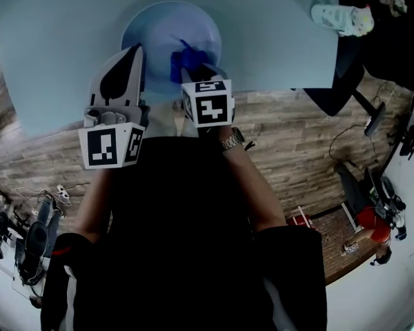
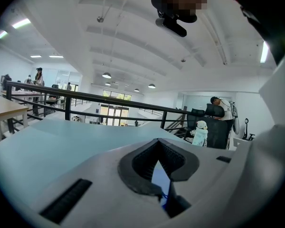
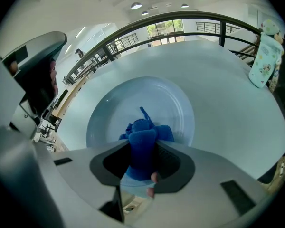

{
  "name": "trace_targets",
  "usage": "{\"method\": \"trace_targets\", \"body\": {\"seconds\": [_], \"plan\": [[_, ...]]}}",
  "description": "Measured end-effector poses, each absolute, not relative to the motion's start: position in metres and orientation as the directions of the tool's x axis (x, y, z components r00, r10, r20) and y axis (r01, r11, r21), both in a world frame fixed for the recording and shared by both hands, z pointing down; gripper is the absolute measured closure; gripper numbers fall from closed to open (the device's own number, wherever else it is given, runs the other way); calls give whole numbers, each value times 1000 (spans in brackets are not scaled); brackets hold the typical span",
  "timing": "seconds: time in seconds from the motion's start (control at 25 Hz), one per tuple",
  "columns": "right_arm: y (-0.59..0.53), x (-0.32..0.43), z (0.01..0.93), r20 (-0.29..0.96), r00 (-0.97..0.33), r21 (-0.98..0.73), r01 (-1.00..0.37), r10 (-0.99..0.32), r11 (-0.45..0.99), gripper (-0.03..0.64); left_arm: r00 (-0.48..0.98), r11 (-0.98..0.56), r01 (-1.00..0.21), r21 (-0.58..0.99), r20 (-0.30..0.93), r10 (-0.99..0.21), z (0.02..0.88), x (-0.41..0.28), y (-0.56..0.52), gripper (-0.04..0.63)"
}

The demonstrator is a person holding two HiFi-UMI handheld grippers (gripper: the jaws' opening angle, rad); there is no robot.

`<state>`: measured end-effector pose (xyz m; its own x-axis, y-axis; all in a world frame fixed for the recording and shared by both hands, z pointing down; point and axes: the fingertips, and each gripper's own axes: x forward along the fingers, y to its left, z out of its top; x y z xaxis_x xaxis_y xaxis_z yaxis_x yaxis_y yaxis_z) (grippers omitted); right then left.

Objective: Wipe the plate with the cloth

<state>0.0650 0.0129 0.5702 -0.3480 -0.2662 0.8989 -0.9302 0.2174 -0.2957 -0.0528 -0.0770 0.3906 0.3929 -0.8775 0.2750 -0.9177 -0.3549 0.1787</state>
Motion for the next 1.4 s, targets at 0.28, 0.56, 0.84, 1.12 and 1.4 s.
{"method": "trace_targets", "body": {"seconds": [0.28,0.56,0.84,1.12,1.4], "plan": [[7,73,567,904,-361,-301,-918,-229,258,499,362,-322,-929,182,274,-891,389,-42,-81,594],[-6,82,569,906,-369,-296,-903,-209,310,499,314,-269,-944,188,273,-909,392,-37,-88,594],[-22,89,572,908,-372,-288,-888,-193,358,499,257,-210,-959,189,276,-926,395,-41,-96,594],[-38,92,575,911,-367,-278,-883,-189,380,499,222,-174,-967,186,275,-936,396,-47,-107,594],[-54,88,571,909,-370,-277,-881,-192,384,499,199,-151,-971,185,277,-940,396,-57,-113,594]]}}
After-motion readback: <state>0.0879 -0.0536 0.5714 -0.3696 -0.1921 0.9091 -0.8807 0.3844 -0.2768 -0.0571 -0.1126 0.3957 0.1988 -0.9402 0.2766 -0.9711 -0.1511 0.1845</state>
